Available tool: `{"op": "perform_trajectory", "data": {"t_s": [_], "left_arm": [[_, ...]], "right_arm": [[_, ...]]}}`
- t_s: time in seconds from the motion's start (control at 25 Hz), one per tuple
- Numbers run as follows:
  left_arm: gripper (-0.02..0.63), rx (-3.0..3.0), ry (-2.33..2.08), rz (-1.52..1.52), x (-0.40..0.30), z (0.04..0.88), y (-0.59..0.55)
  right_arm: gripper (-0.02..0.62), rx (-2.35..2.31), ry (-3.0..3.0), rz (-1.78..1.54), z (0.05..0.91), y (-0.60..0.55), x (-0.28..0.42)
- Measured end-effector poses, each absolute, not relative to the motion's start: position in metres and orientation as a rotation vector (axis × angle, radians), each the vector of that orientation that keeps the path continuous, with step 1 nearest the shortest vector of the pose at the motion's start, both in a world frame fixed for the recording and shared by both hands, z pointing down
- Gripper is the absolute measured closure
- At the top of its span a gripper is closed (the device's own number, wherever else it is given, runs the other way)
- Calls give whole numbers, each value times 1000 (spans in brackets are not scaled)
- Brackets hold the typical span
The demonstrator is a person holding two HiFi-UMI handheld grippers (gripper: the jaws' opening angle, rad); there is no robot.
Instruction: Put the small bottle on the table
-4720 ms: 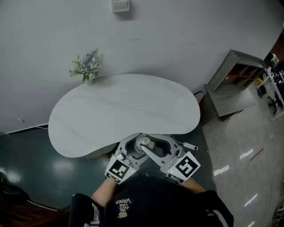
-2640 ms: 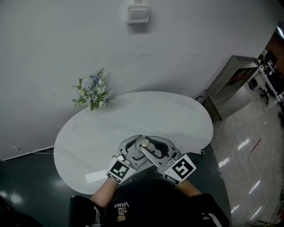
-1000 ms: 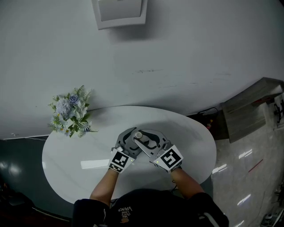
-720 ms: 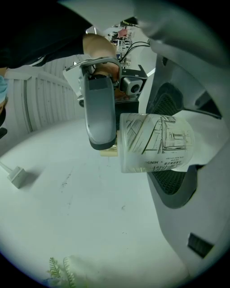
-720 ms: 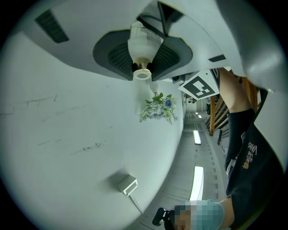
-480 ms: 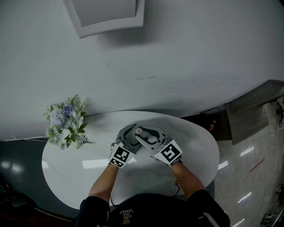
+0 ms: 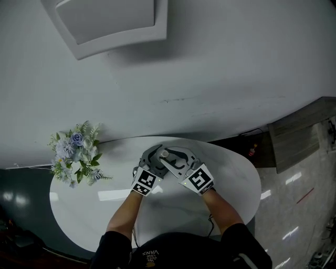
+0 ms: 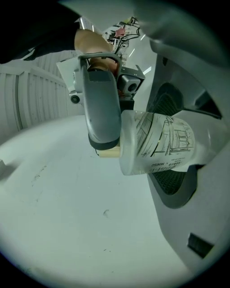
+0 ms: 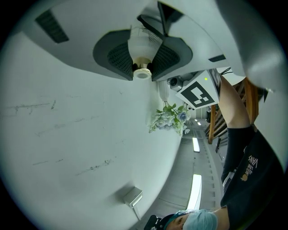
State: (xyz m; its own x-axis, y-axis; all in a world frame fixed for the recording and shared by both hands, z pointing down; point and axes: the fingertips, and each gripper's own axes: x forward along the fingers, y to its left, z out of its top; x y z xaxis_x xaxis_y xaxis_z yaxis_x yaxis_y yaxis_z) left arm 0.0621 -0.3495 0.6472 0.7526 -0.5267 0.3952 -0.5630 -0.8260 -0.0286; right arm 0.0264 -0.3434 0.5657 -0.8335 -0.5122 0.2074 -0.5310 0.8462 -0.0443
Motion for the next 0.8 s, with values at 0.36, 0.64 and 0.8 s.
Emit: {"op": "perform_trajectory", "data": {"t_s": [0.36, 0.64, 0.8], "left_arm": [[255, 2754, -922, 710, 57, 661, -355], [255, 2749, -901, 748, 57, 665, -353], [255, 2773, -853, 754, 59, 665, -347]], "right_arm": [[448, 784, -2815, 138, 578, -348, 20], [448, 776, -2812, 142, 583, -347, 21], [448, 755, -2781, 154, 594, -343, 22]]}}
